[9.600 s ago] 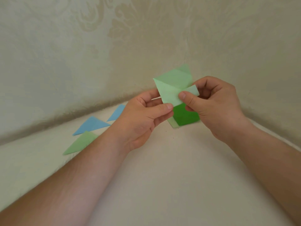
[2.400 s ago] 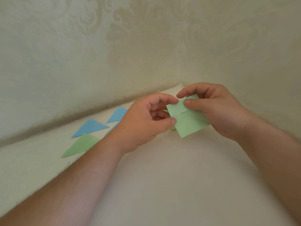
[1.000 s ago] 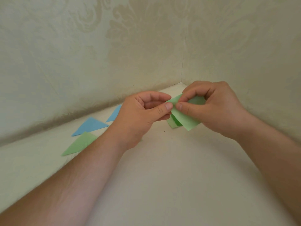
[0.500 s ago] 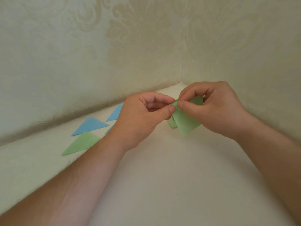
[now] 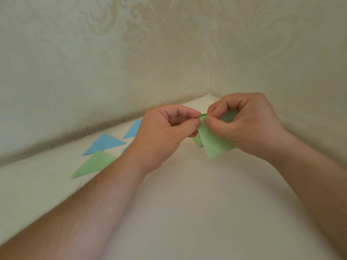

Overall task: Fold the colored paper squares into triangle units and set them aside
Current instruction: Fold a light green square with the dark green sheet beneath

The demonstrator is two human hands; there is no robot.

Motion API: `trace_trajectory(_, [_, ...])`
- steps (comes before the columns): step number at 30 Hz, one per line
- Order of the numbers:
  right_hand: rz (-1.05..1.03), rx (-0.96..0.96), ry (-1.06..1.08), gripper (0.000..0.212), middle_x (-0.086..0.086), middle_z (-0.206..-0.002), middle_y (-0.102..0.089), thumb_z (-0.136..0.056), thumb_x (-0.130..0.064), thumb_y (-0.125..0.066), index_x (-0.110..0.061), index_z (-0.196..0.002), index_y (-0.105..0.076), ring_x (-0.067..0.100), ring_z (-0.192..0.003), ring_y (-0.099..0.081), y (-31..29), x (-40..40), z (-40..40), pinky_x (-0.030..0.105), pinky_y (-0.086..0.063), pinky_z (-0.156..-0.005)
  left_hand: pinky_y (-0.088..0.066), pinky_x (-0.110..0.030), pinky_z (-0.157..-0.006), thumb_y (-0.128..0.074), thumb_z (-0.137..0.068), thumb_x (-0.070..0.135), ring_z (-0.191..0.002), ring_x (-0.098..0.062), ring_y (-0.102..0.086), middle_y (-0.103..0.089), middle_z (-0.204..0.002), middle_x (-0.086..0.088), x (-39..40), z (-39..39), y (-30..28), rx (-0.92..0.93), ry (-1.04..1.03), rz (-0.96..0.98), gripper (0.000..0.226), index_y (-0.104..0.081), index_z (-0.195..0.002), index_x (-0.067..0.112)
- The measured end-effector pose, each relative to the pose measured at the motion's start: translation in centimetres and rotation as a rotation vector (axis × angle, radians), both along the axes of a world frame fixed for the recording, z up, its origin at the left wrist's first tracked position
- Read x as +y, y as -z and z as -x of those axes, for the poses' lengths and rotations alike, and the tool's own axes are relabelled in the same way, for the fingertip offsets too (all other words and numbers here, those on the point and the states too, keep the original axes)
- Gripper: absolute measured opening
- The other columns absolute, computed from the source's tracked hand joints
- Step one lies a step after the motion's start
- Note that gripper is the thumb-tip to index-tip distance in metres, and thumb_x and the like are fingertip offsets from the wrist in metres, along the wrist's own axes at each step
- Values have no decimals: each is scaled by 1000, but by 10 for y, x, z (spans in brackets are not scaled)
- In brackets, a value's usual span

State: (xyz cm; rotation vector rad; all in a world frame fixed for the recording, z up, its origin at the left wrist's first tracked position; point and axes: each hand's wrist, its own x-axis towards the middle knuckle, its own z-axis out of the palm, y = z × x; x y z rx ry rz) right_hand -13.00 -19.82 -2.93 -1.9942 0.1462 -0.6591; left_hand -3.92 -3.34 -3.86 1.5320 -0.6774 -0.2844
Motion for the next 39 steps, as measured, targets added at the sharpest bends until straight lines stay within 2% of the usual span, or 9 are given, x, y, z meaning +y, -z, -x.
trace_trajectory(11, [-10, 17, 25, 18, -1, -85, -75, -79, -15, -86, -20, -68, -71, 24, -82, -71, 1, 3, 1, 50, -60, -75, -61, -50, -88, -73, -90, 1, -75, -29, -74, -78, -82, -15, 0, 1, -1, -27, -44, -46, 14, -77, -87, 14])
trace_trajectory(14, [-31, 3, 11, 25, -1, -83, -76, -79, -9, -84, -18, -67, -64, 21, -79, -73, 1, 3, 1, 46, -60, -76, -61, -50, -88, -73, -89, 0, -78, -35, -75, -78, -83, -15, 0, 1, -2, -27, -50, -39, 16, -77, -86, 15])
trace_trajectory(17, [-40, -2, -40, 25, -1, -80, -77, -81, -4, -83, -17, -78, -62, 16, -76, -72, 0, 0, -1, 36, -58, -71, -61, -51, -84, -73, -89, -1, -72, -26, -71, -77, -81, -13, 1, 1, -1, -59, -48, -35, 21, -76, -85, 19])
trace_trajectory(20, [-16, 74, -103, 19, -4, -77, -75, -84, -7, -80, -22, -91, -70, 7, -69, -66, 0, -2, -1, 21, -50, -62, -57, -35, -68, -72, -88, -2, -68, -18, -65, -78, -79, -7, 3, 2, 0, -123, -29, -47, 23, -71, -92, 21])
trace_trajectory(23, [48, 134, -114, 10, -7, -73, -73, -87, -13, -78, -21, -80, -77, 0, -59, -59, 0, -3, 0, 12, -43, -56, -49, -19, -62, -70, -87, -5, -60, -10, -61, -78, -78, -5, 3, 2, 0, -164, -15, -52, 25, -68, -96, 18])
trace_trajectory(29, [62, 159, -117, 18, 15, -73, -68, -88, -16, -75, -21, -72, -77, 13, -59, -49, -2, -2, 1, 28, -38, -54, -47, -18, -60, -67, -86, -6, -58, -8, -58, -76, -78, -7, 4, 2, 1, -198, -16, -45, 30, -68, -99, 21])
trace_trajectory(33, [64, 191, -124, 18, 12, -61, -58, -89, -16, -73, -17, -71, -75, 14, -56, -43, -2, -3, 2, 29, -33, -52, -44, -16, -57, -66, -87, -6, -54, -5, -52, -76, -81, -10, 3, 3, 0, -158, -18, -47, 32, -67, -104, 21])
trace_trajectory(36, [29, 172, -124, 18, 6, -61, -58, -89, -15, -74, -15, -71, -75, 15, -57, -45, -1, -4, 1, 30, -34, -53, -52, -27, -67, -67, -90, 1, -65, -12, -61, -77, -85, -9, 0, 1, 3, -83, -32, -79, 25, -71, -103, 23])
trace_trajectory(39, [-1, 150, -120, 18, 6, -63, -62, -89, -13, -74, -14, -71, -75, 14, -58, -48, 1, -5, -1, 28, -37, -53, -59, -39, -81, -66, -95, 8, -76, -16, -69, -77, -86, -8, -2, -1, 5, -5, 8, -107, 11, -76, -91, 11])
